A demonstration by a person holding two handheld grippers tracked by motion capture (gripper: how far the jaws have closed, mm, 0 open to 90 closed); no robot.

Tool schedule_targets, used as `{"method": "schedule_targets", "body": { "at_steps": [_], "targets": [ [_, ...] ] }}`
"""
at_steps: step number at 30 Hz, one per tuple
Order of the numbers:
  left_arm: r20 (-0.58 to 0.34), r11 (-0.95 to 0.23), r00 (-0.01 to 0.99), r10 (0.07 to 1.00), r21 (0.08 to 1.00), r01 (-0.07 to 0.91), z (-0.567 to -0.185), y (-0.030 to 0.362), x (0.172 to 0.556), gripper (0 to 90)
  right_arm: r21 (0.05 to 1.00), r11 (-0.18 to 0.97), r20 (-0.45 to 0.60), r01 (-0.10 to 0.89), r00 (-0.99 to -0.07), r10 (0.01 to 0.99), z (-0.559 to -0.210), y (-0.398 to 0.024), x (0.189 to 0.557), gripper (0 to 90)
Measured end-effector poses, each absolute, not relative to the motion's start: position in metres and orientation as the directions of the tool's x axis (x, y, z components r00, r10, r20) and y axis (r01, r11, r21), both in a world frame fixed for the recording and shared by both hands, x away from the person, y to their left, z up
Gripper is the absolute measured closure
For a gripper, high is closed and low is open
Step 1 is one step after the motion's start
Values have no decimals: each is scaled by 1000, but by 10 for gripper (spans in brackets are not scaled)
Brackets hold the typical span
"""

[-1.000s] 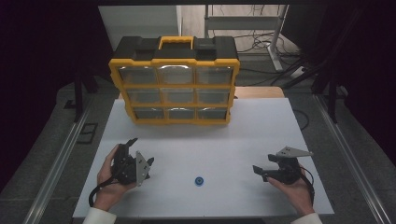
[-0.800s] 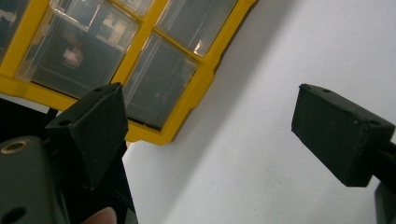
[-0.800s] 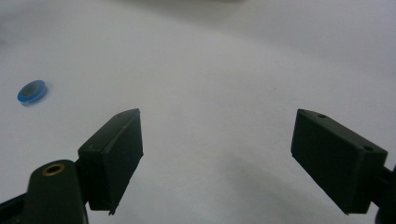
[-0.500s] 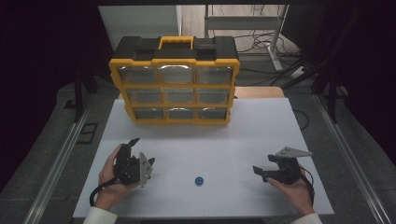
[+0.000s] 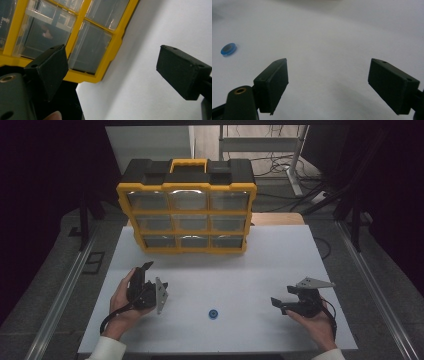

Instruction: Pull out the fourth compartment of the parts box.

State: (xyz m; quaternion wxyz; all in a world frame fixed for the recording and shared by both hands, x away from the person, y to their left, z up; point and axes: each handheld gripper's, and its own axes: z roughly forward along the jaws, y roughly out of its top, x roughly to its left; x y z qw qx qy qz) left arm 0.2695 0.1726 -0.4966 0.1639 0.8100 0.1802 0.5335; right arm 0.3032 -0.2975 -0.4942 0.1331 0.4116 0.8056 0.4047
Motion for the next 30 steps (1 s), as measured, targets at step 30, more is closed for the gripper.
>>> {"method": "schedule_targets", "body": {
  "at_steps": [30],
  "targets": [
    [814,-872,317,487,471,131,-475,178,298,120,764,326,131,556,-629,766,-494,-296,307,170]
  ]
}}
